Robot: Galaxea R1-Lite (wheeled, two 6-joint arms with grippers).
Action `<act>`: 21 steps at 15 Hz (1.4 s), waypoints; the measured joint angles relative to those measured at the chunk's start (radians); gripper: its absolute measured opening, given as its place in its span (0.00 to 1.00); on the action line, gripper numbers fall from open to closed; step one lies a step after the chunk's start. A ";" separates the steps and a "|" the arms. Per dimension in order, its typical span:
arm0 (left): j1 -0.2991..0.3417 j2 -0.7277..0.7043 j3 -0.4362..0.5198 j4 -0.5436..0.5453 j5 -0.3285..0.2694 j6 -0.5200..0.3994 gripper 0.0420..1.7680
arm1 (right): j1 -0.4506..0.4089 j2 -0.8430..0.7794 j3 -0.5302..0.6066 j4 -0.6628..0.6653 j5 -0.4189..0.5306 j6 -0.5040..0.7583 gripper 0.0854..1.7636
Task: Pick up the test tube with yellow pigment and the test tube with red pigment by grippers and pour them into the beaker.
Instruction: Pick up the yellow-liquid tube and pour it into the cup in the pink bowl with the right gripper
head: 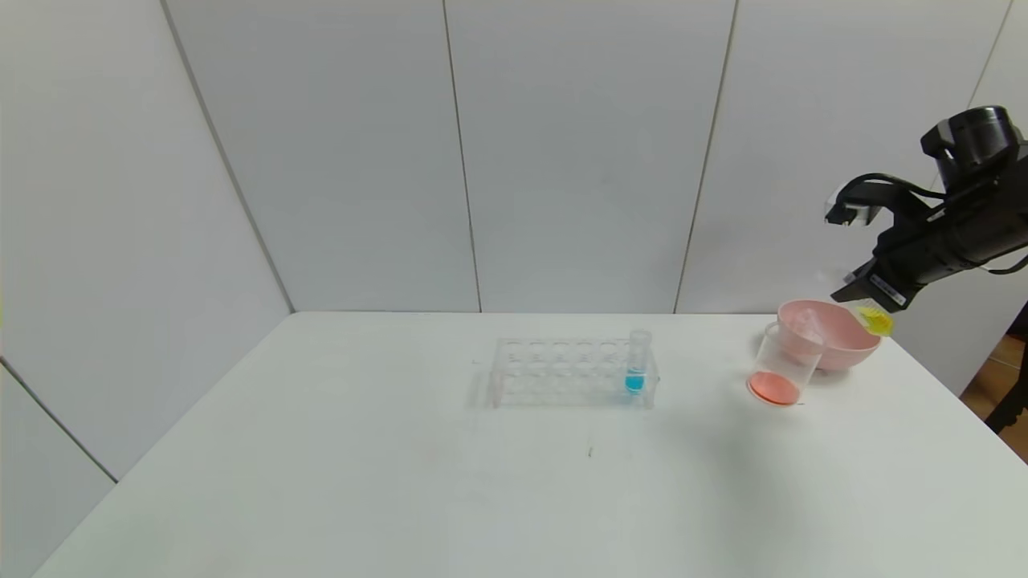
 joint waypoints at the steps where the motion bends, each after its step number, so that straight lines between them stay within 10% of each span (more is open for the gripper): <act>1: 0.000 0.000 0.000 0.000 0.000 0.000 1.00 | 0.001 0.006 -0.001 0.002 -0.001 -0.018 0.25; 21: 0.000 0.000 0.000 0.000 0.000 0.000 1.00 | 0.076 0.052 -0.011 0.068 -0.326 -0.314 0.25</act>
